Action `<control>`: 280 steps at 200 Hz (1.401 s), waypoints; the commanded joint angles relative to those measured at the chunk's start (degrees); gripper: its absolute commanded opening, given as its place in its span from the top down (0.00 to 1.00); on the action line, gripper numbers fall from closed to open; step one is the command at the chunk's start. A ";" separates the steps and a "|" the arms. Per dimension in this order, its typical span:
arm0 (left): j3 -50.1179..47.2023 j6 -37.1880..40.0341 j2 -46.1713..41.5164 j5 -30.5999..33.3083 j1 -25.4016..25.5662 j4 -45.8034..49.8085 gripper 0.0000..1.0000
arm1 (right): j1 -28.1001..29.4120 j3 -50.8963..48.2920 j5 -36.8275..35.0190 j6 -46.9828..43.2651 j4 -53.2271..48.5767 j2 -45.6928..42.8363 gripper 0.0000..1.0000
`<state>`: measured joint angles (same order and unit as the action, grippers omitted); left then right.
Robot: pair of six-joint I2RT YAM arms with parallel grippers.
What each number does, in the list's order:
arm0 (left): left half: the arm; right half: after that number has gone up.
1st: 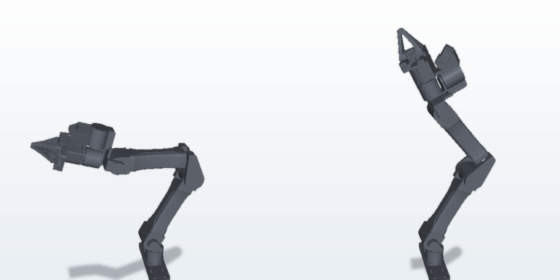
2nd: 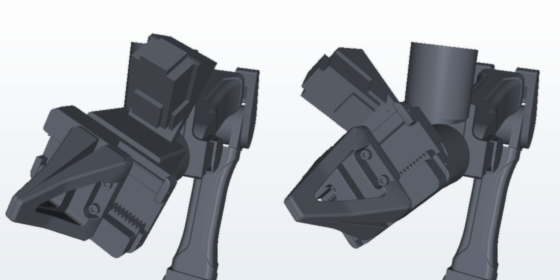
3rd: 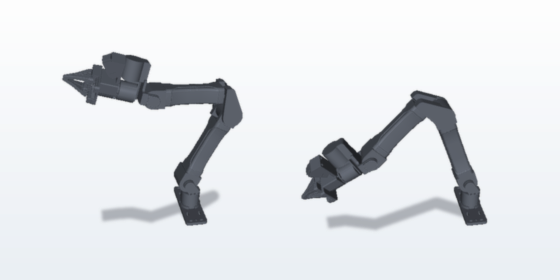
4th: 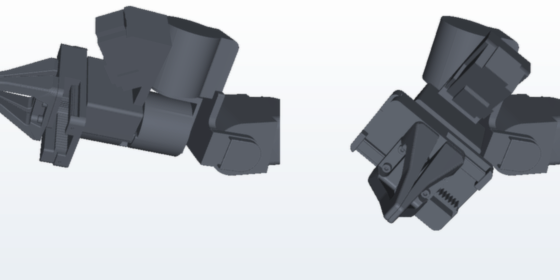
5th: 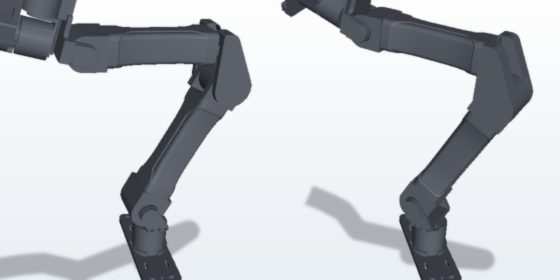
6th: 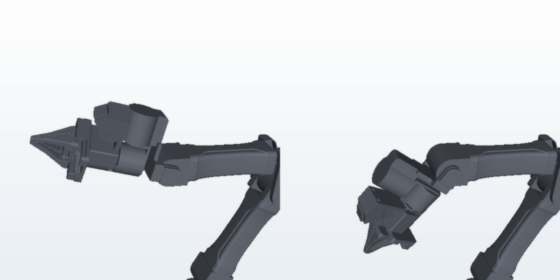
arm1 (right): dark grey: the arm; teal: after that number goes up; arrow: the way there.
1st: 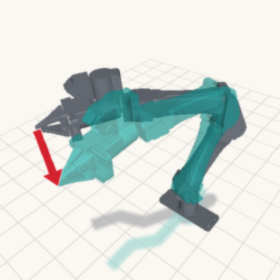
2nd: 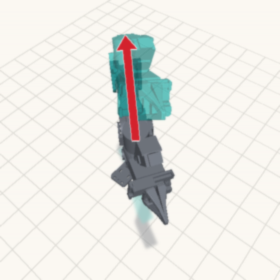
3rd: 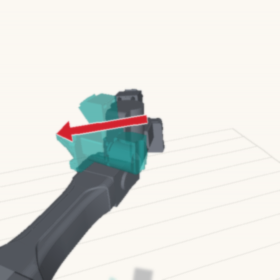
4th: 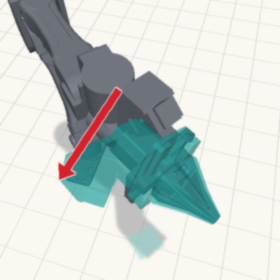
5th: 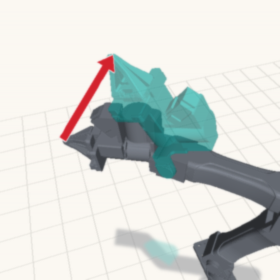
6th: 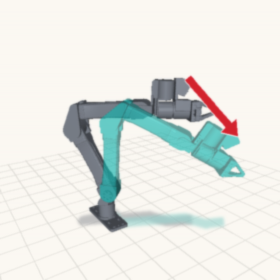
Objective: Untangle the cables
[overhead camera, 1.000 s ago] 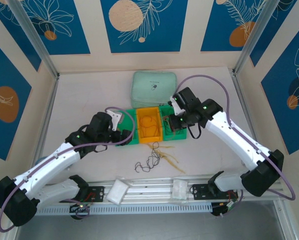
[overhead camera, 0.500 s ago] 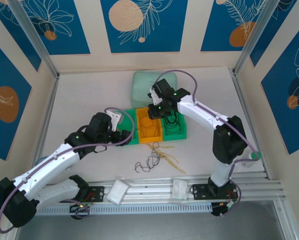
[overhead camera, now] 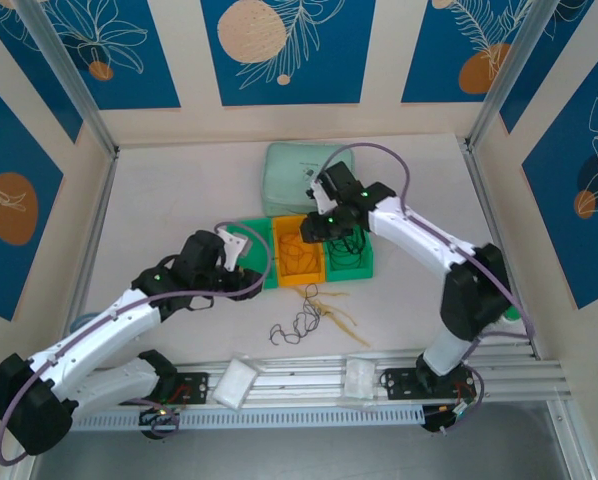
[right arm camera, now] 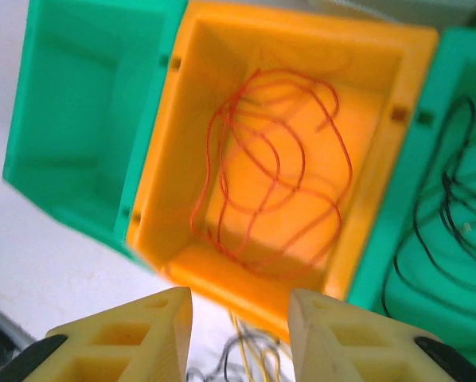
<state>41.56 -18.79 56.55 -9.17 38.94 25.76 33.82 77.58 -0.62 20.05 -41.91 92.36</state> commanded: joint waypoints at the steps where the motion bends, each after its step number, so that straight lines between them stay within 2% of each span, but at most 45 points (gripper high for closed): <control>1: -1.63 -0.25 1.74 -2.48 4.01 -1.95 0.53 | -0.34 -6.04 0.80 1.56 -4.65 -7.57 0.65; 21: -1.76 -2.04 5.39 -2.33 8.08 -4.68 0.67 | -0.04 -12.87 2.88 3.75 -5.97 -12.94 0.68; 30: -1.61 -3.30 7.53 -2.25 9.26 -6.29 0.70 | 0.32 -15.31 4.07 4.79 -6.44 -14.68 0.68; 45: -0.78 -4.93 11.54 -3.49 10.83 -9.75 0.69 | 1.13 -18.95 5.77 6.12 -6.81 -17.32 0.68; 70: 2.97 -7.04 19.57 -4.63 12.33 -13.79 0.67 | 1.31 -23.29 4.68 8.22 -6.99 -21.68 0.68; 98: 7.70 -7.35 27.08 -3.17 12.74 -13.89 0.67 | 0.02 -25.71 5.45 8.96 -6.48 -25.69 0.68; 123: 11.99 -7.02 32.62 -4.63 12.74 -12.19 0.62 | -0.93 -26.21 5.89 8.52 -6.98 -27.56 0.68; 158: 15.00 -7.33 37.73 -6.20 12.79 -11.25 0.61 | -2.11 -26.34 6.24 7.64 -7.36 -28.87 0.68; 203: 16.91 -7.58 40.78 -5.21 12.83 -8.00 0.63 | -3.58 -26.71 7.11 6.94 -6.94 -29.95 0.68; 213: 17.36 -7.54 41.21 -4.90 12.83 -7.33 0.68 | -3.76 -26.91 7.13 6.93 -6.78 -30.12 0.68; 228: 17.59 -7.33 41.65 -5.16 12.86 -7.61 0.90 | -3.93 -27.20 7.37 6.84 -6.61 -30.31 0.68; 240: 17.50 -7.24 41.73 -5.16 12.90 -8.30 0.99 | -3.98 -27.60 7.49 6.86 -6.35 -30.42 0.68; 280: 17.30 -7.25 37.97 -3.80 12.92 -8.34 1.00 | -3.94 -29.30 10.88 7.65 -4.66 -30.24 0.68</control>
<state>57.49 -26.55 97.56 -13.50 51.31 16.40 29.95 49.74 5.87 27.51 -47.42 62.67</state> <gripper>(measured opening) 0.051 0.320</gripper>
